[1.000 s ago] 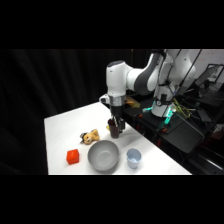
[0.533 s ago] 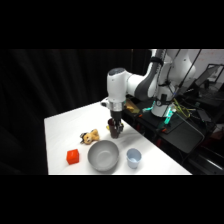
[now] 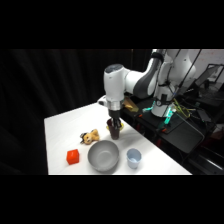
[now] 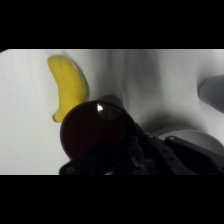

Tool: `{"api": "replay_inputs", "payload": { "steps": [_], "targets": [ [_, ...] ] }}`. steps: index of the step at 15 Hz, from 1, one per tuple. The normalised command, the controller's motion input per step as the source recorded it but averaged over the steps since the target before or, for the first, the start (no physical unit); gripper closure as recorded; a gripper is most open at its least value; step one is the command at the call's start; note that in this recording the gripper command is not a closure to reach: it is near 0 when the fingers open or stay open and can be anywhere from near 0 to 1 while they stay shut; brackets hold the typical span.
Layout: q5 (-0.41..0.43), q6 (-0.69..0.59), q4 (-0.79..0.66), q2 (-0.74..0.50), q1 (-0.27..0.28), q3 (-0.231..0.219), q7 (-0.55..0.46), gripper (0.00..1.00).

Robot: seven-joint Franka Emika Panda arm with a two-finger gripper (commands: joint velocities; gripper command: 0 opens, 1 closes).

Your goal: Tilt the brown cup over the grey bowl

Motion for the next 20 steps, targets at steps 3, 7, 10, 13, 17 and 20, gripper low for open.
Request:
{"api": "replay_inputs", "payload": {
  "steps": [3,7,10,13,17,20],
  "targets": [
    [-0.074,-0.79,0.30,-0.48,0.006,0.022,-0.11,0.05],
    [0.020,-0.64,0.47,-0.19,-0.040,0.089,-0.27,0.06],
    [0.235,-0.21,0.59,0.20,-0.014,0.117,-0.44,0.05],
    [0.450,-0.02,0.61,0.36,0.012,0.105,-0.56,0.06],
    [0.666,-0.06,0.59,0.42,-0.065,0.078,-0.69,0.06],
    [0.711,-0.20,0.53,0.43,-0.206,0.102,-0.72,0.07]
  ]
}}
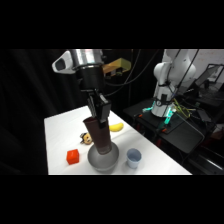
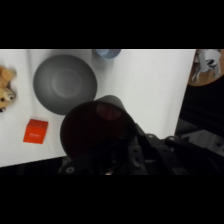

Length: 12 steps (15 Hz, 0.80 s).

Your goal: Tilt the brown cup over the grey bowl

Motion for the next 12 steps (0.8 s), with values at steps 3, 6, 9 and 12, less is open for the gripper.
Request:
{"api": "replay_inputs", "payload": {
  "steps": [3,6,9,12],
  "targets": [
    [0.648,-0.35,0.45,0.38,-0.296,0.144,-0.69,0.08],
    [0.560,-0.49,0.37,0.28,-0.311,0.134,-0.58,0.07],
    [0.489,-0.60,0.30,0.16,-0.244,0.086,-0.42,0.06],
    [0.474,-0.60,0.23,0.13,-0.181,0.029,-0.35,0.06]
  ]
}}
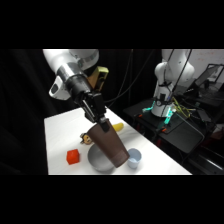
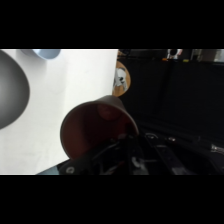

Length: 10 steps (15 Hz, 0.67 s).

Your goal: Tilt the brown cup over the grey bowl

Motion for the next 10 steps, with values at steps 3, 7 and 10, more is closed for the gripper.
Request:
{"api": "replay_inputs", "payload": {
  "steps": [3,7,10],
  "targets": [
    [0.454,-0.62,0.23,0.17,-0.135,-0.035,-0.30,0.06],
    [0.333,-0.51,0.22,0.16,-0.059,-0.098,-0.18,0.07],
    [0.057,-0.09,0.12,-0.01,0.075,-0.166,0.02,0.11]
  ]
}}
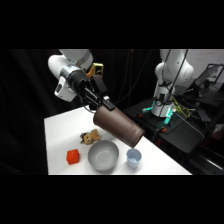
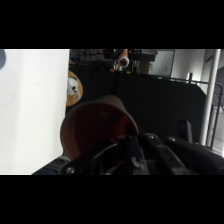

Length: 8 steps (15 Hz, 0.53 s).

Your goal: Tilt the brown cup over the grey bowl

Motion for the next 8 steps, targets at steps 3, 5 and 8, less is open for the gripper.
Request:
{"api": "replay_inputs", "payload": {
  "steps": [3,5,8],
  "targets": [
    [-0.327,0.42,-0.10,-0.27,0.232,-0.212,0.17,0.13],
    [-0.409,0.51,-0.26,-0.36,0.216,-0.141,0.20,0.13],
    [-0.470,0.54,-0.45,-0.47,0.177,-0.090,0.21,0.14]
  ]
}}
